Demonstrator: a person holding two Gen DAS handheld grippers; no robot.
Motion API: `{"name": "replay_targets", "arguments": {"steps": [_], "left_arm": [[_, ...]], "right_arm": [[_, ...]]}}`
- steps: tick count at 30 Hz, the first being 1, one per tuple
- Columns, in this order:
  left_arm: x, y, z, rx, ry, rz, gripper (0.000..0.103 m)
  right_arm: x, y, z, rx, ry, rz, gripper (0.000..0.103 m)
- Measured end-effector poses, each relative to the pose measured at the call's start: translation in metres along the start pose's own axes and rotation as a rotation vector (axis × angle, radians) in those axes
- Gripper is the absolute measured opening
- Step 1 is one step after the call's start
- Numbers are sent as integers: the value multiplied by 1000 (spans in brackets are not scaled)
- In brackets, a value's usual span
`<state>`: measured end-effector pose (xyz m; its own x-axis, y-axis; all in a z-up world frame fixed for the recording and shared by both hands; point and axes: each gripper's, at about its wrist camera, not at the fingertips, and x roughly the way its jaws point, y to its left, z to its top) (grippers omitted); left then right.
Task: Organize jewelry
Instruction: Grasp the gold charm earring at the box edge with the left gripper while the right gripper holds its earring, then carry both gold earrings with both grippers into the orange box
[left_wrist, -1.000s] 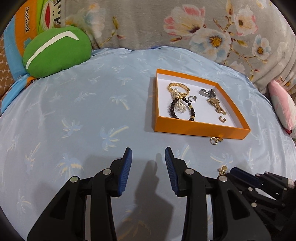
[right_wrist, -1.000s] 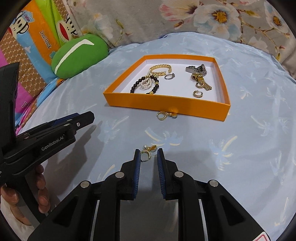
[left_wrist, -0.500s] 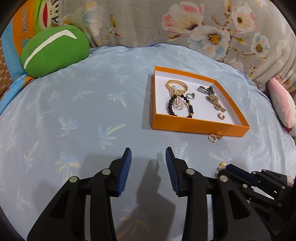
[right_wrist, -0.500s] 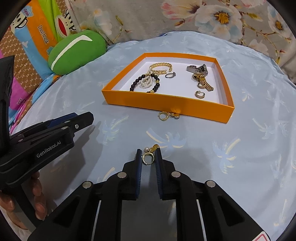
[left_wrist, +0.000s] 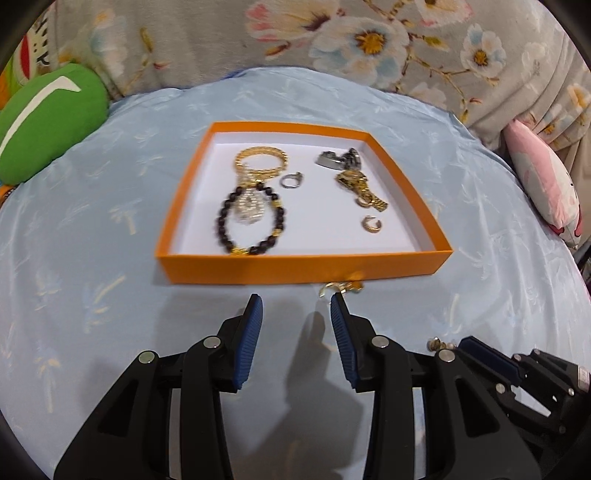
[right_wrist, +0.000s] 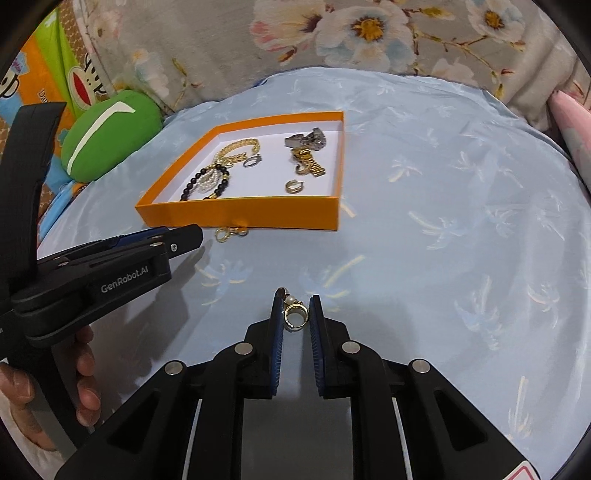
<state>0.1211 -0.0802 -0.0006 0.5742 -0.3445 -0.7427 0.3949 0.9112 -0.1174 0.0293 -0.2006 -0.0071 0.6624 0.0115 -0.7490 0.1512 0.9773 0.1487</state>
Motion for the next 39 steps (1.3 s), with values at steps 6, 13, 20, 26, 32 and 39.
{"name": "replay_targets", "arguments": {"steps": [6,13,20,26,32,39], "left_arm": [[15,-17,7,31,22,6,38],[17,-23,5,74,15,40,31],[16,-25,3,91,12,49,14],[8,-20,-2,73,5,8,13],[-4,-15,-5,58,-23,-4,13],[-27,-3,-2,25,-61,-16,13]], "right_arm": [[1,-5,1,7,0,11,13],[1,-5,0,13,0,19,13],[1,-5,0,21,-1,21,13],[0,-6,0,28,-8,25,13],[-1,-7,0,29,-10,27,13],[-8,-6,4,26,-32,32,13]]}}
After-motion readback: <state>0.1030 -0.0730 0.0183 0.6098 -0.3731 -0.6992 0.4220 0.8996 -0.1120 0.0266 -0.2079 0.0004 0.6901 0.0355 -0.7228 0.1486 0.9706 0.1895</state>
